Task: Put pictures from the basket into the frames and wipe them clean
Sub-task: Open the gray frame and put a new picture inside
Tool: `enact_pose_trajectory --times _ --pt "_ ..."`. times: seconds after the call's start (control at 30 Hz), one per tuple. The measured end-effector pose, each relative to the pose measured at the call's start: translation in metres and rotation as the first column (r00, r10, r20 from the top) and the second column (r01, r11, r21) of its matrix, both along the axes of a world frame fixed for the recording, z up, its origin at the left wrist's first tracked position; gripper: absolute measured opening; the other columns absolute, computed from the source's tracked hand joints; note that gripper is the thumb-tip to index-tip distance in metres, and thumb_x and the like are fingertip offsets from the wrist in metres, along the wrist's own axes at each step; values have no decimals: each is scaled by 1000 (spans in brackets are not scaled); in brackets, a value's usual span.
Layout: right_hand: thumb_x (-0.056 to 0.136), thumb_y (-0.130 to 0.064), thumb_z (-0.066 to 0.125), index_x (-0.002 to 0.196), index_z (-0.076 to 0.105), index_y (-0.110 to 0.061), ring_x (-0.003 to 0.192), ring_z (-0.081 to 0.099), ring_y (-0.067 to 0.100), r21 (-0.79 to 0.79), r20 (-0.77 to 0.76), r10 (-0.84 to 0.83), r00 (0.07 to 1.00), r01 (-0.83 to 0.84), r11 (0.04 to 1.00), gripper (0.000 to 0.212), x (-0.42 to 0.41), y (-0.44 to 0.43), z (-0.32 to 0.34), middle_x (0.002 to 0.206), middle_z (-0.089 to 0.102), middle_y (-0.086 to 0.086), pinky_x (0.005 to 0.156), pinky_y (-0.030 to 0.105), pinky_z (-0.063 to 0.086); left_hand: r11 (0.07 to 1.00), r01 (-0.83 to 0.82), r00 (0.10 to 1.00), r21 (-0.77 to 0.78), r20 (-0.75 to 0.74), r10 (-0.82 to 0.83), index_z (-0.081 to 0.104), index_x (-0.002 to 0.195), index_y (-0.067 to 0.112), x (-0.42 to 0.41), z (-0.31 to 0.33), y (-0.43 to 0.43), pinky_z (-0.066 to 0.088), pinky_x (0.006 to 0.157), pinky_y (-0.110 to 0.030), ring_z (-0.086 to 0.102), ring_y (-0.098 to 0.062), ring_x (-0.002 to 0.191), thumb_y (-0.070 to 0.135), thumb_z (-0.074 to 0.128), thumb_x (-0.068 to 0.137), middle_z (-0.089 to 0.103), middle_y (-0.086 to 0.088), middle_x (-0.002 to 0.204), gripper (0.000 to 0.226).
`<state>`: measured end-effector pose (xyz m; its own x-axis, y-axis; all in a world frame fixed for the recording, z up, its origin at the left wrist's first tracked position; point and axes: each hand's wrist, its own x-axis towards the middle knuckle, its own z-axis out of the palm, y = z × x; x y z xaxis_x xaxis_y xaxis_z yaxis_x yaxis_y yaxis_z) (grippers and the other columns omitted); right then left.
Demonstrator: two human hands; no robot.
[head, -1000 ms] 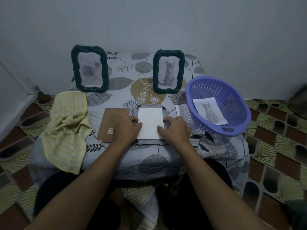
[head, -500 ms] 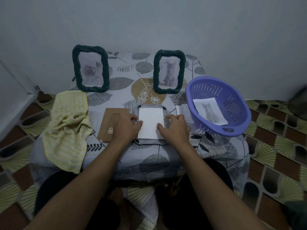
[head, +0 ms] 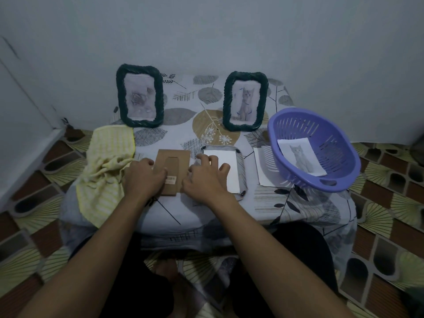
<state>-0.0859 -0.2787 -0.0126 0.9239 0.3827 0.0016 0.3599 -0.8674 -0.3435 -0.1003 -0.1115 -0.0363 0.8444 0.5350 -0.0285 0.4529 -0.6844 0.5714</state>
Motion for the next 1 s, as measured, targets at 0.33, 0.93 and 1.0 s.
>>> enact_pose_trajectory --times 0.33,0.93,1.0 --pt "93 -35 45 116 69 -14 145 9 32 -54 -85 -24 996 19 998 39 7 10 -7 163 18 4 108 55 13 980 -72 997 -183 -12 71 67 111 20 -6 4 -2 45 101 -44 57 -35 114 47 47 70 68 -9 117 54" --pt "96 -22 58 105 70 -21 94 62 14 634 -274 -202 940 335 697 15 23 -42 11 98 67 -10 84 32 49 712 97 911 -695 351 219 67 92 25 8 39 -34 58 87 -46 70 -27 92 16 66 90 73 -6 95 10" --pt "92 -21 63 93 71 -24 87 65 15 675 -287 -241 927 374 636 8 26 -57 9 90 69 -7 80 34 54 720 101 915 -687 349 205 68 92 23 10 37 -46 57 76 -35 67 -19 82 17 69 89 71 -1 86 7"
